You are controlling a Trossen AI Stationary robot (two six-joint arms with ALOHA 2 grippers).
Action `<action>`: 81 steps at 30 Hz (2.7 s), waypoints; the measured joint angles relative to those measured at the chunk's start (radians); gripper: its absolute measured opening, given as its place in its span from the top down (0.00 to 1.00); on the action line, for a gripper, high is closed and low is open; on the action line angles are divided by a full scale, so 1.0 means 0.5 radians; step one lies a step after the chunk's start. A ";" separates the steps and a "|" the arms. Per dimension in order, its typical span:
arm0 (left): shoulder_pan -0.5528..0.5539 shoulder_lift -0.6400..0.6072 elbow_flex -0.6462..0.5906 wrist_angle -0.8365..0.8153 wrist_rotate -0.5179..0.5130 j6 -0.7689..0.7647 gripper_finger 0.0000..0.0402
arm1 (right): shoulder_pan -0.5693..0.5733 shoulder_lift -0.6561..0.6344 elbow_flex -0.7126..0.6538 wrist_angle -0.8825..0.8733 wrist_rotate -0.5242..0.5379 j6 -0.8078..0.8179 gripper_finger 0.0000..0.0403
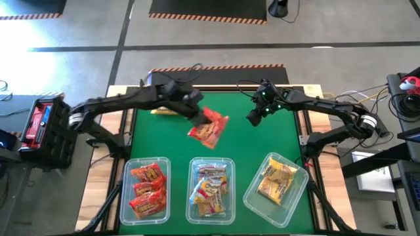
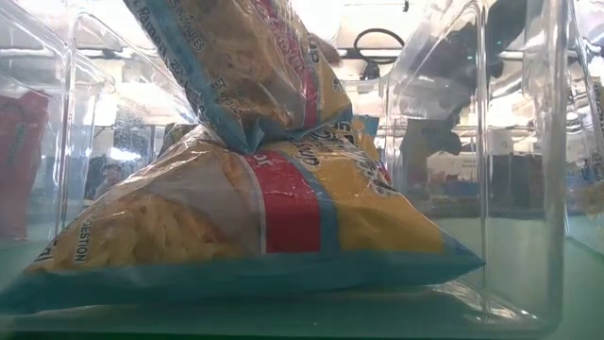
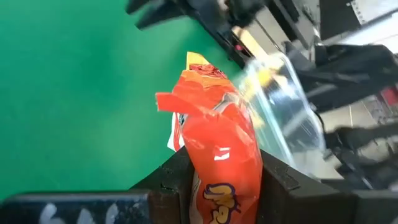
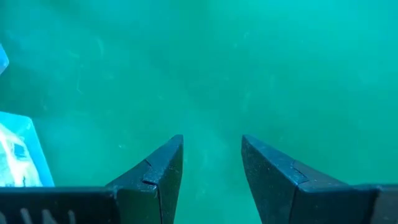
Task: Sort Maruchan noodles
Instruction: Put the orange noodle pack into the left transparent bin
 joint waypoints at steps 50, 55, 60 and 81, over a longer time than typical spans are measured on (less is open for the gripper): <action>-2.011 -0.015 -0.002 -1.236 -0.131 -1.240 0.76 | 0.479 -0.184 0.002 -0.352 0.076 0.283 0.62; -2.011 -0.016 -0.002 -1.241 -0.173 -1.242 0.76 | 0.479 -0.184 0.002 -0.352 0.150 0.244 0.62; -2.011 -0.022 -0.002 -1.263 -0.165 -1.279 0.76 | 0.479 -0.184 0.002 -0.352 0.177 0.230 0.62; -2.011 0.007 -0.001 -1.184 -0.224 -1.434 0.73 | 0.478 -0.182 0.002 -0.369 0.177 0.131 0.62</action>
